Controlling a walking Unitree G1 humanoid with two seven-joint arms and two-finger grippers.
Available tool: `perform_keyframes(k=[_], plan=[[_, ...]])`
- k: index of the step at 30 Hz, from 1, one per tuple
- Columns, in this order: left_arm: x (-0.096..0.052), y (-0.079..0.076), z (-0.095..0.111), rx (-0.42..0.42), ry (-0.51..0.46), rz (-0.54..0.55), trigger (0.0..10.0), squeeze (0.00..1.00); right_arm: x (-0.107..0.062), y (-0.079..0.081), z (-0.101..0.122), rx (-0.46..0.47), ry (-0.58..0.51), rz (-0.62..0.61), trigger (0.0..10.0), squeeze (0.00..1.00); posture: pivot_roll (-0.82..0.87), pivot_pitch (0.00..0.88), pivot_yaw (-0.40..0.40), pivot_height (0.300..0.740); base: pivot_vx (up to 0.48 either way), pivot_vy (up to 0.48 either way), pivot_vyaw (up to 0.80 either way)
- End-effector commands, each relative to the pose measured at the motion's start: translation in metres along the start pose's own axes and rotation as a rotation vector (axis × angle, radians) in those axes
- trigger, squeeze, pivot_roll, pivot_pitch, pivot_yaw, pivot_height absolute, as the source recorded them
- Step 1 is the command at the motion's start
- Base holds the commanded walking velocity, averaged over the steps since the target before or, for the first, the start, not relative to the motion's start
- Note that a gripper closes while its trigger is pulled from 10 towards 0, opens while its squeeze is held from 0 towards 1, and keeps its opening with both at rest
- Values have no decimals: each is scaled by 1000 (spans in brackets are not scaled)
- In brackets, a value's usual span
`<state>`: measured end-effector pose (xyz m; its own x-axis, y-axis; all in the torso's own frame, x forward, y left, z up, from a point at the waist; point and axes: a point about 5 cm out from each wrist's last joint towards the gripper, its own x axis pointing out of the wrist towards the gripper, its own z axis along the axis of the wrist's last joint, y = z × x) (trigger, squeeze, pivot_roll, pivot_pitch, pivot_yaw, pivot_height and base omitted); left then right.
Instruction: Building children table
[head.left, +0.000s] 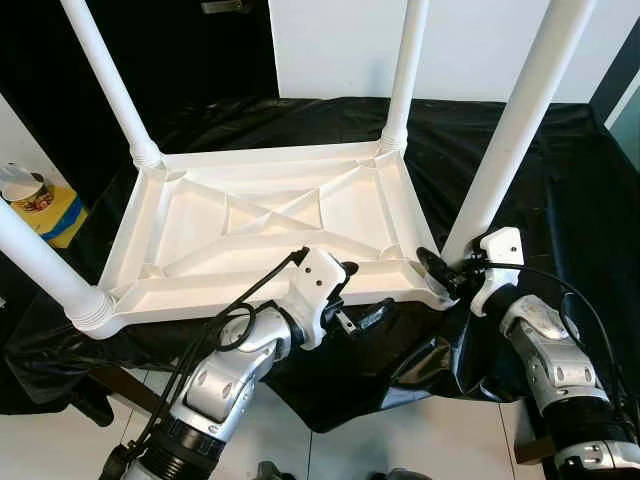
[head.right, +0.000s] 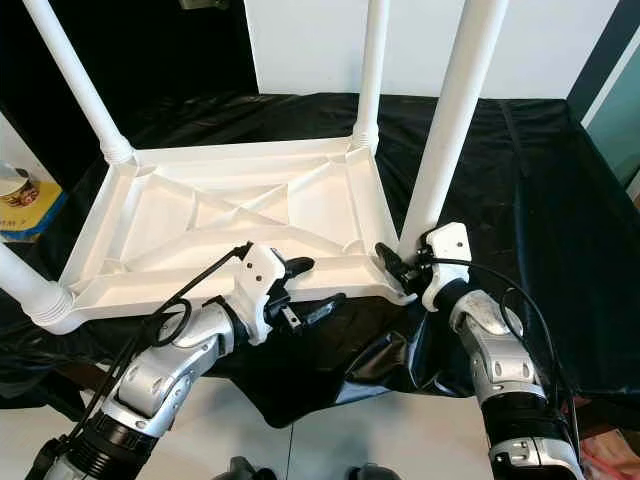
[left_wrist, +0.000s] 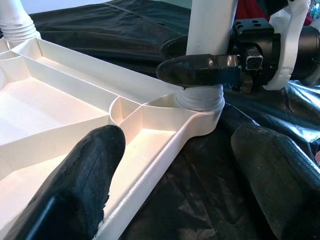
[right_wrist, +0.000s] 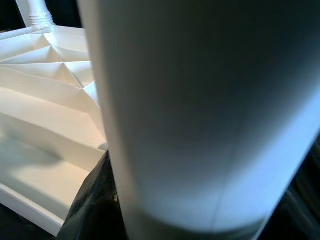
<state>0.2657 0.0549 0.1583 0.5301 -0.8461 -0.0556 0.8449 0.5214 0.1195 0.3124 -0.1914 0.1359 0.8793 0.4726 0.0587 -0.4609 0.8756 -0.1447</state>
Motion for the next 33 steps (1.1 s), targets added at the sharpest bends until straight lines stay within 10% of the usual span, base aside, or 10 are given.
perform_keyframes(k=[1,33], plan=[[-1,-4,1,-2,3,-45,10000,0,-2,4,-16,35,71,-12,10000,0,-107,98,31,740,0,0,0],[0,-9,-1,-8,9,-59,10000,0,-15,39,-28,193,140,-736,10000,0,-105,91,17,740,0,0,0]])
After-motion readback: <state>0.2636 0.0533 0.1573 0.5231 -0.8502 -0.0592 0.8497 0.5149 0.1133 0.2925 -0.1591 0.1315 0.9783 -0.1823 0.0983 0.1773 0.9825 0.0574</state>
